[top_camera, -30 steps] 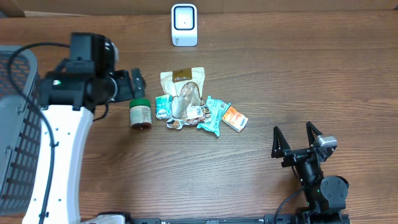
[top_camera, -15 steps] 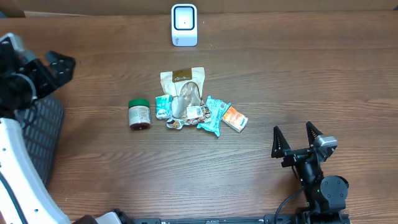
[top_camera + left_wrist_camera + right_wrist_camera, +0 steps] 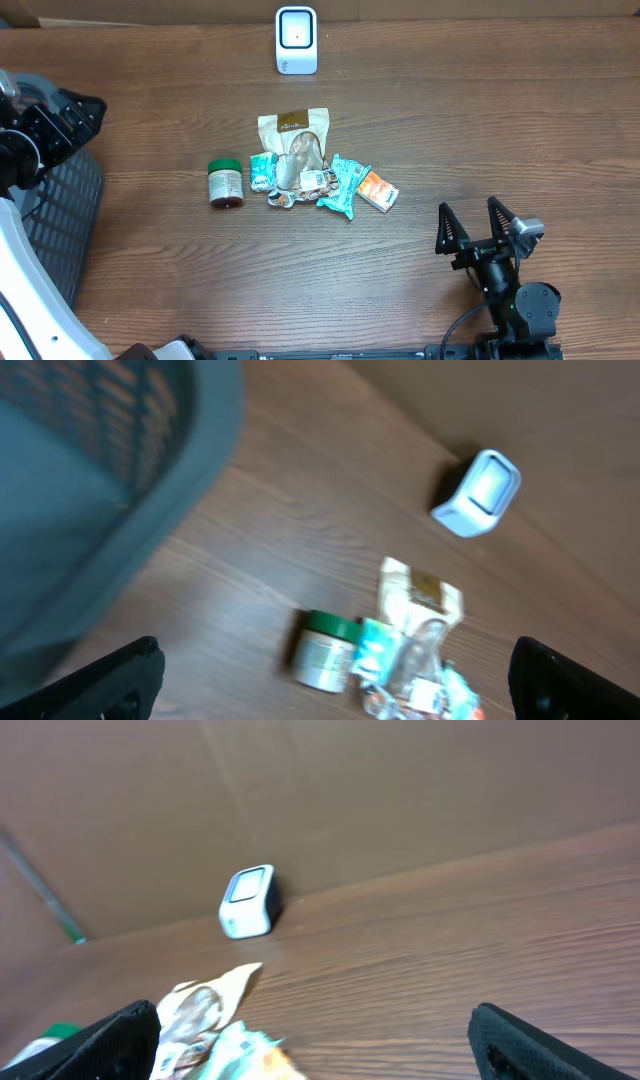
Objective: Scan the item barcode
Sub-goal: 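Raise the left gripper back above the basket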
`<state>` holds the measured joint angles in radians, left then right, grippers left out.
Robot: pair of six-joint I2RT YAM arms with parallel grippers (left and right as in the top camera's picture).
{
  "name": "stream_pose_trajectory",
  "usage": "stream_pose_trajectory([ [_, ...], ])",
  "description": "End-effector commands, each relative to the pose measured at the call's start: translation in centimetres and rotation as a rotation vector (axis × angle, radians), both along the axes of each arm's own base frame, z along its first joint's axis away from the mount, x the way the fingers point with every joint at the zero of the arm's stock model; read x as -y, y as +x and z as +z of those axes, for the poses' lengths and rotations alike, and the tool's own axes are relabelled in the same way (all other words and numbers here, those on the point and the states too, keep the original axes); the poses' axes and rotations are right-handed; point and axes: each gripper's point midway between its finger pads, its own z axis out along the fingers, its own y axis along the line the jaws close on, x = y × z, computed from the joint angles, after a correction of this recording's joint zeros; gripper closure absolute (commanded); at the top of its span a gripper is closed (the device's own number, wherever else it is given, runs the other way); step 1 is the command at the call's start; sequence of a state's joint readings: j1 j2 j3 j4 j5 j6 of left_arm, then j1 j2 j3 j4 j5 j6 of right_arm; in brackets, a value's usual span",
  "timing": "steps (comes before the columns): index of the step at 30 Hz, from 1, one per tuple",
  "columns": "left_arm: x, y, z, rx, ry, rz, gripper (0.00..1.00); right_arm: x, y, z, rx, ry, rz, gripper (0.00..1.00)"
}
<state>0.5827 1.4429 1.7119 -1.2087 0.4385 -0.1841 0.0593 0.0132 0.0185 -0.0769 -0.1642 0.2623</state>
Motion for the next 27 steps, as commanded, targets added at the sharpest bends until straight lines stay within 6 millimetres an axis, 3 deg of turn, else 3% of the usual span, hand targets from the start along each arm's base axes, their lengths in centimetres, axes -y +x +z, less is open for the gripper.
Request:
stream_pose_trajectory([
  [1,-1.2,-0.5,-0.1,-0.036,0.066,0.036,0.00,-1.7,-0.4,-0.5,-0.025,0.020,0.104,0.00],
  [6,0.3,0.8,-0.5,-0.022,0.153,-0.140,0.01,-2.0,-0.3,-0.8,-0.055,0.024,0.124,0.00],
  [12,2.5,3.1,-3.2,-0.068,0.211,-0.342,0.00,-2.0,-0.2,-0.7,-0.048,0.024,0.124,0.00],
  [16,0.9,3.6,-6.2,-0.188,0.212,-0.282,0.00,-2.0,-0.2,-0.8,-0.055,0.024,0.123,0.00],
  [19,0.2,3.8,-7.3,-0.220,0.200,-0.260,0.00,-2.0,-0.2,-1.2,-0.072,0.024,0.123,0.00],
  [27,-1.6,4.7,-7.1,-0.199,0.283,-0.250,0.01,-2.0,-0.3,-1.9,-0.098,0.024,0.120,0.00],
])
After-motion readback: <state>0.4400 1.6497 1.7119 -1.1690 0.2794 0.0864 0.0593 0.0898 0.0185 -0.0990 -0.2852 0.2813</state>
